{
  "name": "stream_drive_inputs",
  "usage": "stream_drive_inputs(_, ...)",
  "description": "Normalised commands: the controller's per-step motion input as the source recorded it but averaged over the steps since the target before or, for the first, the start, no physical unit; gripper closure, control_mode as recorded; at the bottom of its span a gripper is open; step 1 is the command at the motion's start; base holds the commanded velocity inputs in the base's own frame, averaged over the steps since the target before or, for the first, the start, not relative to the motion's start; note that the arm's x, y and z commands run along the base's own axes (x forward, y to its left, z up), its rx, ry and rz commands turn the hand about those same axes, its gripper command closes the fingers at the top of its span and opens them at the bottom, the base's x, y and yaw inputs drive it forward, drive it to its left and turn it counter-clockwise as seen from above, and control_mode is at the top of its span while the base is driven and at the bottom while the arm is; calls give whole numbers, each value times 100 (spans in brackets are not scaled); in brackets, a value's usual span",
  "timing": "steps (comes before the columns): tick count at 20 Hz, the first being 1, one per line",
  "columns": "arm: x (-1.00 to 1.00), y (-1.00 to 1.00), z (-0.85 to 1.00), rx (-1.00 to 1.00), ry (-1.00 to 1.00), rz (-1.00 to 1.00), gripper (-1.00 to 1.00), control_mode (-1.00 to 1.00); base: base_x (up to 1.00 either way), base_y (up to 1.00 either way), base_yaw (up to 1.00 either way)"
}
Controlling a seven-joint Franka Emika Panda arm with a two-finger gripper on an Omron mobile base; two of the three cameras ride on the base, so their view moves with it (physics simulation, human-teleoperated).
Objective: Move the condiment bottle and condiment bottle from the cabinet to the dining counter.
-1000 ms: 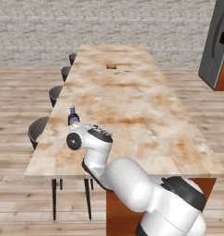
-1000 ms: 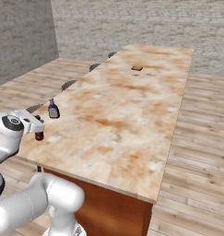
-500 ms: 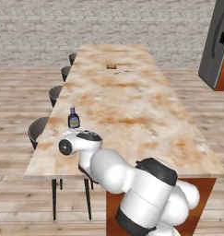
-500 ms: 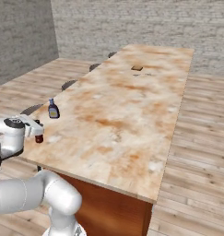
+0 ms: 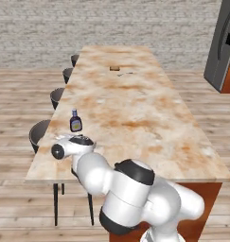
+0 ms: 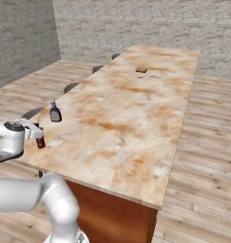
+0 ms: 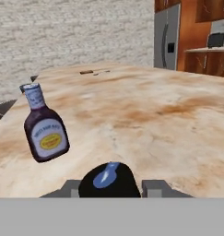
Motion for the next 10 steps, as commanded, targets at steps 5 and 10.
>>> stream_drive_inputs(5,14,4,-36,0,0,0,-100,-100,0,0,0)
stream_drive_inputs(10,-12,-7,-13,0,0,-1,-100,-100,0,0,0)
